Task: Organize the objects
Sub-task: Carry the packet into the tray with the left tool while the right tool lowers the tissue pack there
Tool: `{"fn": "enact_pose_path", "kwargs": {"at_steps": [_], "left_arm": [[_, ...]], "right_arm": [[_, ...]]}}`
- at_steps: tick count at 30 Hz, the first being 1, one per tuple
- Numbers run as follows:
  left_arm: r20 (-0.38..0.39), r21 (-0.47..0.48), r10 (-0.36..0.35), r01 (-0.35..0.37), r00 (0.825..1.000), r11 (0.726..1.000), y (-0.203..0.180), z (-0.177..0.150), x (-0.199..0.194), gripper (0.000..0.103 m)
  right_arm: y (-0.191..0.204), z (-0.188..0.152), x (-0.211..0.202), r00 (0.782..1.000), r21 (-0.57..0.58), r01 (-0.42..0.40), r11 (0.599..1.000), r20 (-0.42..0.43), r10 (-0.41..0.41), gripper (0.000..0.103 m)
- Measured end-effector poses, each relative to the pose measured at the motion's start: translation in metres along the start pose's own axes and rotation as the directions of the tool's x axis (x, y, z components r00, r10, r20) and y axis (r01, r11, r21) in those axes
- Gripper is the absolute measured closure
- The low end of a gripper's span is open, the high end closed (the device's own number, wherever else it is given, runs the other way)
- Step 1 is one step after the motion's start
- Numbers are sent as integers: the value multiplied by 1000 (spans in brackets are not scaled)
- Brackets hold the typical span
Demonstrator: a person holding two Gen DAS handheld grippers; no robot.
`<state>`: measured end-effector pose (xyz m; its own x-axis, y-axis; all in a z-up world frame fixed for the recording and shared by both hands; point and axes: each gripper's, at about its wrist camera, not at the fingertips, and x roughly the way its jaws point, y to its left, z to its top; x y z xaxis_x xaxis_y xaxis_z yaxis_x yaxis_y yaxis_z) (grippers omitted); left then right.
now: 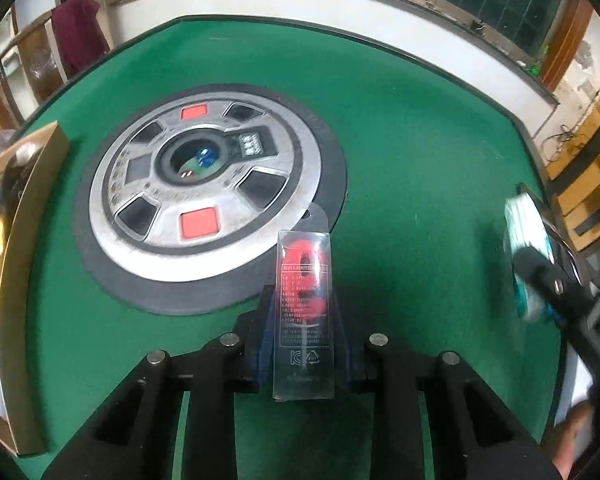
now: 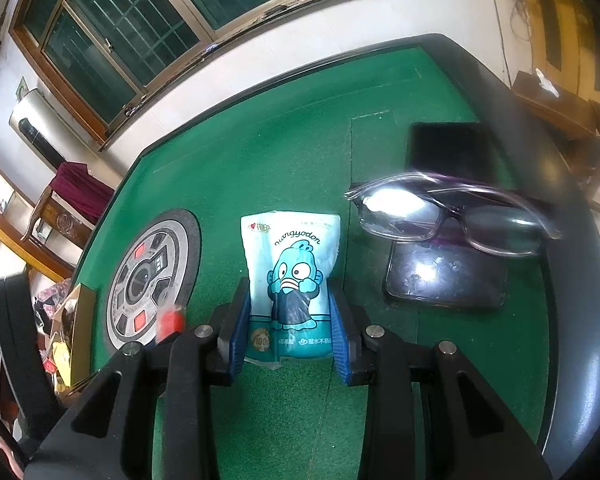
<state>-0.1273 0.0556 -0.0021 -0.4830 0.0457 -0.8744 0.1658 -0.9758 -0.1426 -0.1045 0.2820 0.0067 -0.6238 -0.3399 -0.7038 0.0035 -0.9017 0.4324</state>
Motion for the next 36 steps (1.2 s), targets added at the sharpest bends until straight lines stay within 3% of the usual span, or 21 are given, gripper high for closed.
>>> {"fn": "enact_pose_path", "kwargs": {"at_steps": [6, 11, 17, 22, 30, 36], "left_arm": [[48, -3, -92, 93, 995, 996, 27, -16, -33, 80], [117, -4, -159, 160, 980, 987, 64, -30, -74, 80], [215, 9, -150, 151, 965, 988, 105, -45, -116, 80], [273, -49, -154, 174, 950, 984, 160, -62, -141, 80], [345, -191, -125, 200, 930, 961, 259, -62, -156, 79], [350, -234, -96, 187, 932, 954, 303, -66, -150, 79]], "right_arm": [[15, -5, 0, 1000, -62, -2, 998, -4, 2, 71], [38, -12, -3, 1000, -134, -20, 991, -6, 20, 71], [69, -27, -8, 1000, -219, -24, 975, -6, 24, 71], [87, -39, -9, 997, -241, -76, 968, -42, 68, 71], [144, -72, -18, 977, -310, -204, 929, -123, 173, 71], [196, -109, -23, 956, -385, -284, 878, -184, 229, 71]]}}
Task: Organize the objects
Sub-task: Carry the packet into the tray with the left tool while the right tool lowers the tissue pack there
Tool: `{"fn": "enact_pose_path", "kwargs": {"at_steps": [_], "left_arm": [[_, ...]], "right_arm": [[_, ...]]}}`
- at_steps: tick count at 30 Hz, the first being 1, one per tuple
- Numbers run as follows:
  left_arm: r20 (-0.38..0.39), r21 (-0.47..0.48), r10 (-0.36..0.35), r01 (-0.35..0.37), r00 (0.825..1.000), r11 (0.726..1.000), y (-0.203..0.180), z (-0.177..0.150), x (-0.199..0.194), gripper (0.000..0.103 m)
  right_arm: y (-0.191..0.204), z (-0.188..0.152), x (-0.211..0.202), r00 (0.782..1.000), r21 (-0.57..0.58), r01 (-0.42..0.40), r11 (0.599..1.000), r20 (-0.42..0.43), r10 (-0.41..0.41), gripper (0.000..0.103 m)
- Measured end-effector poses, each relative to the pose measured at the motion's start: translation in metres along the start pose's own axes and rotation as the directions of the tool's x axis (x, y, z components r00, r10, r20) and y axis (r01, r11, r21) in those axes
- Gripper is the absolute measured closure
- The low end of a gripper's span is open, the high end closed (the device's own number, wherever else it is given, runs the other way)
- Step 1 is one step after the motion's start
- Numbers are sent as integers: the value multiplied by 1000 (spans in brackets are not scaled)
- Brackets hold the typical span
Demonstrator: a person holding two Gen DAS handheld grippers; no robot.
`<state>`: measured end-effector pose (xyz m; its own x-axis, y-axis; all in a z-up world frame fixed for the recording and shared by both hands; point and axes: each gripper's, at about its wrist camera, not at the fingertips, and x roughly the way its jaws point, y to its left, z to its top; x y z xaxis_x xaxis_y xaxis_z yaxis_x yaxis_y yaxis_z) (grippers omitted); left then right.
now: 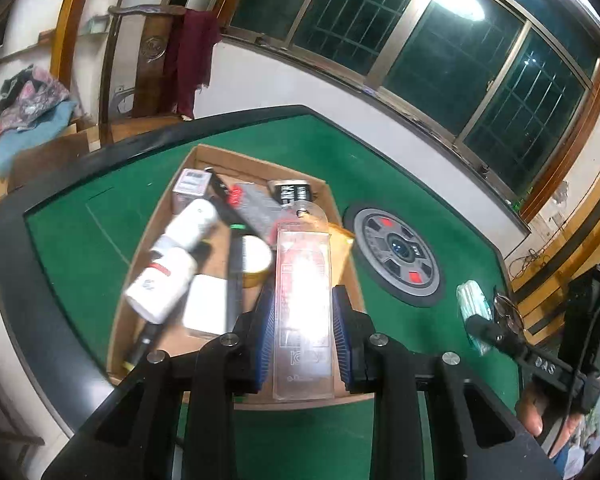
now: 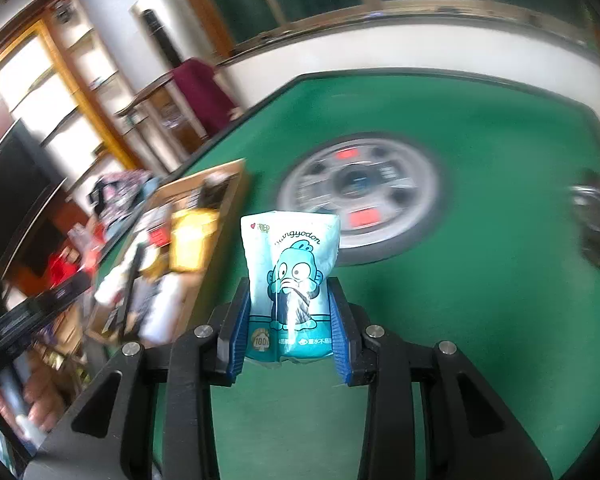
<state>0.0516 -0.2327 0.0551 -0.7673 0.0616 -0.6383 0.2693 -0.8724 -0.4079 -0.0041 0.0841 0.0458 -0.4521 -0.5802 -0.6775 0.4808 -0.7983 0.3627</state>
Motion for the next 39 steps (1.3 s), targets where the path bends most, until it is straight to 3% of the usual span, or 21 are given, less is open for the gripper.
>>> {"fn": "enact_pose_path", "kwargs": {"at_steps": [8, 20, 32, 39], "left_arm": [[-5, -25, 6, -6, 1000, 1000, 26, -2, 6, 79], [-22, 0, 39, -39, 999, 999, 49, -14, 17, 79], [-36, 59, 55, -53, 998, 997, 50, -23, 27, 79], [0, 106, 104, -104, 995, 989, 46, -29, 26, 79]], "right_arm": [[60, -12, 35, 996, -60, -73, 996, -53, 70, 71], [128, -24, 85, 993, -150, -67, 986, -102, 52, 71], [143, -28, 105, 994, -197, -13, 980, -106, -8, 70], [149, -31, 106, 996, -238, 20, 971, -84, -41, 70]]}}
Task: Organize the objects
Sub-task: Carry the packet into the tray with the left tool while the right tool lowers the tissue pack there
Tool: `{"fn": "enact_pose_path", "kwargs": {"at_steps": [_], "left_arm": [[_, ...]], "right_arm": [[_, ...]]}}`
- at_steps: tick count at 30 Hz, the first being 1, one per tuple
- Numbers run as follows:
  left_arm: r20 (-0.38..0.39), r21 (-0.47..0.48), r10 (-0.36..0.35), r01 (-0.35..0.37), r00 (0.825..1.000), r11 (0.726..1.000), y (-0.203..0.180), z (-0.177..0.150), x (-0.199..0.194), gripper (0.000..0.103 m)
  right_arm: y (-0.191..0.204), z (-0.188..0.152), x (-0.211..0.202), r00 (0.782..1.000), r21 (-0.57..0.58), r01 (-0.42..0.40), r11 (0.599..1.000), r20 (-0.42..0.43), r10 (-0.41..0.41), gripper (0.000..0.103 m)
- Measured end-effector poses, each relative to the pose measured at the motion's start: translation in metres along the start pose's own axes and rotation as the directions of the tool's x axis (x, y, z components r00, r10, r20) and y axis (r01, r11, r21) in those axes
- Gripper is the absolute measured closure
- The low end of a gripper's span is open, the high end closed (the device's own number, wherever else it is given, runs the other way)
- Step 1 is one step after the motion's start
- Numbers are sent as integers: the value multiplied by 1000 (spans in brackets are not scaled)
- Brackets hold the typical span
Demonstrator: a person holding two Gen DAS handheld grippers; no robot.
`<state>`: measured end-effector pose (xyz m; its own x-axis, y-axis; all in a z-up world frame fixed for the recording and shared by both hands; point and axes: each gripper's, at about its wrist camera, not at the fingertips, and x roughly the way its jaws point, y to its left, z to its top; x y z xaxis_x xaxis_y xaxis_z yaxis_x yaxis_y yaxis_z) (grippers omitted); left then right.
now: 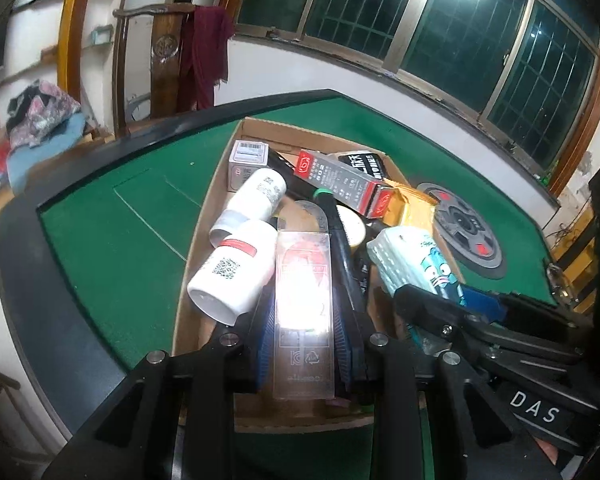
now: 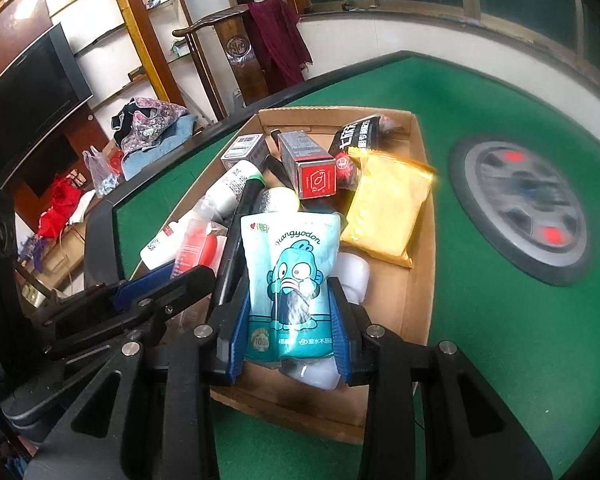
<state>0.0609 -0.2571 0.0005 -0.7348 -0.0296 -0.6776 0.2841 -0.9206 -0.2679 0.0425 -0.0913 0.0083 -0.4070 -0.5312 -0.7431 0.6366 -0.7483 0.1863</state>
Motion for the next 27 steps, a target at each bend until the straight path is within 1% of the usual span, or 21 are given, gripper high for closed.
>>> {"fn": "enact_pose_path", "kwargs": {"at_steps": [4, 11, 27], "left_arm": [[20, 26, 22, -23, 1000, 999, -3, -5, -1, 79], [54, 64, 67, -71, 996, 995, -10, -11, -4, 79], [48, 55, 70, -73, 996, 996, -11, -10, -2, 79]], "right_arm": [[2, 1, 1, 999, -28, 41, 999, 16, -40, 70], [1, 4, 3, 996, -47, 78, 996, 36, -77, 70], [-1, 3, 4, 994, -52, 97, 994, 46, -95, 68]]}}
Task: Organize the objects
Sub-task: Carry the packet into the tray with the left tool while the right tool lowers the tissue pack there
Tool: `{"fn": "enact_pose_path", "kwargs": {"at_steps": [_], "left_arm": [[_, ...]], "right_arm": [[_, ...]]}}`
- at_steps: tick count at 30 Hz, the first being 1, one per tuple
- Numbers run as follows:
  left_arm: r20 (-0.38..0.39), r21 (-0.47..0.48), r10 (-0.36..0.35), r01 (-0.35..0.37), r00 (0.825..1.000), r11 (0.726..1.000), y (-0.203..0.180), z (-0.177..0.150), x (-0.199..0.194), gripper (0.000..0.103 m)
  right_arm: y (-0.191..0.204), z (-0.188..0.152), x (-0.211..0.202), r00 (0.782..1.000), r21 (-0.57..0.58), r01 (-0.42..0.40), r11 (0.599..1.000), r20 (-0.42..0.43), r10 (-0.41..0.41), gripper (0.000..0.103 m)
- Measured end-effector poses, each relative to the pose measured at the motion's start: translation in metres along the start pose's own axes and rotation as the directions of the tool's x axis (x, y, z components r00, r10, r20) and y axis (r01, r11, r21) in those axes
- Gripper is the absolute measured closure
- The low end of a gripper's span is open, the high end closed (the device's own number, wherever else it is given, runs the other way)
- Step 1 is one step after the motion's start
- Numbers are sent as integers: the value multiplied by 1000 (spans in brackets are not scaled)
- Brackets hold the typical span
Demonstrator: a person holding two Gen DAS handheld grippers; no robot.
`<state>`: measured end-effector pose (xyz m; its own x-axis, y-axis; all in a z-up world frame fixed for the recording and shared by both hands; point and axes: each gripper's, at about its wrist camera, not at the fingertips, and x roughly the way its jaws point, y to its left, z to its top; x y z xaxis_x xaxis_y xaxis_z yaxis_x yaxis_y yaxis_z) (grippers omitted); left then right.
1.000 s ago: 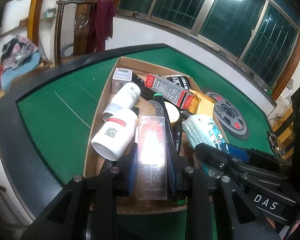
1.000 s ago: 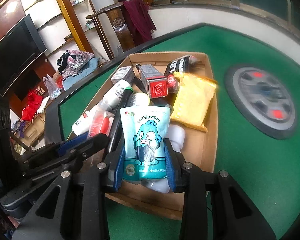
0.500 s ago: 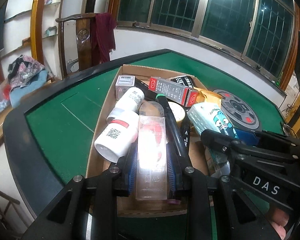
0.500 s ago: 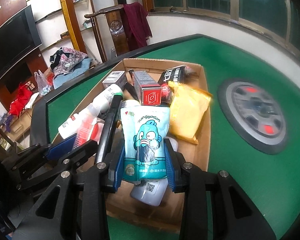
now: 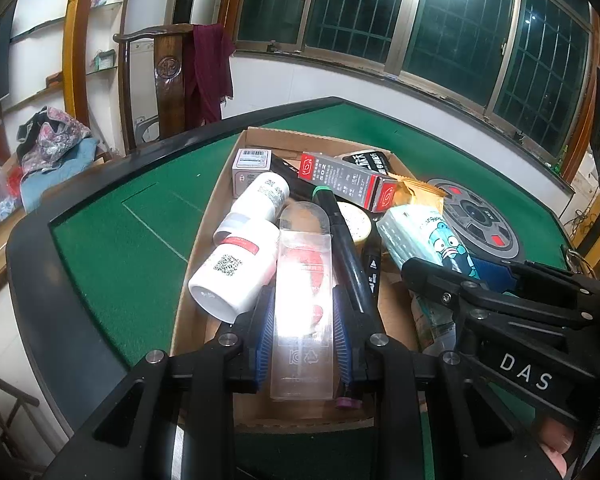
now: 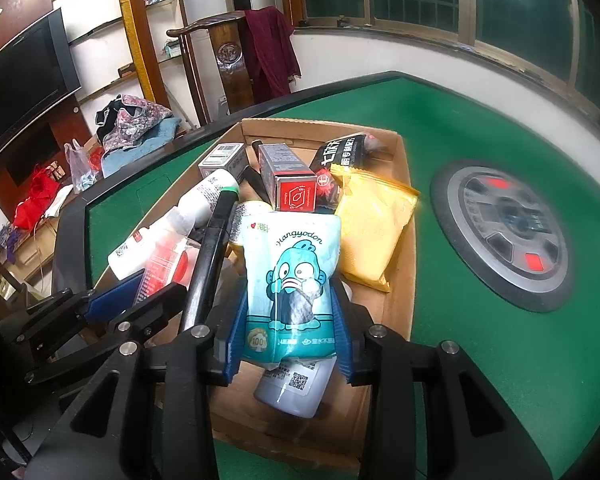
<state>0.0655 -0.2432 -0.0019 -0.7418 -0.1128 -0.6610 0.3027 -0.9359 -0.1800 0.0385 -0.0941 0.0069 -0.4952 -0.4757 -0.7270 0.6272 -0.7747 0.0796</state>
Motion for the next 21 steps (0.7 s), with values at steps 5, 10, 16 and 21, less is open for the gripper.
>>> {"fn": "enact_pose_path", "kwargs": {"at_steps": [5, 10, 16, 21], "left_arm": [[2, 5, 9, -9, 1000, 1000, -1, -1, 0, 79], [13, 10, 26, -27, 1000, 1000, -2, -3, -2, 78], [46, 35, 51, -52, 998, 998, -11, -4, -10, 77], [95, 56, 80, -86, 992, 995, -16, -4, -21, 61]], "right_arm": [[0, -1, -1, 1000, -3, 7, 1000, 2, -7, 67], [-2, -2, -4, 1000, 13, -6, 1000, 1, 6, 62], [-3, -3, -15, 999, 23, -44, 999, 33, 43, 58], [1, -2, -28, 996, 7, -49, 999, 72, 48, 56]]}}
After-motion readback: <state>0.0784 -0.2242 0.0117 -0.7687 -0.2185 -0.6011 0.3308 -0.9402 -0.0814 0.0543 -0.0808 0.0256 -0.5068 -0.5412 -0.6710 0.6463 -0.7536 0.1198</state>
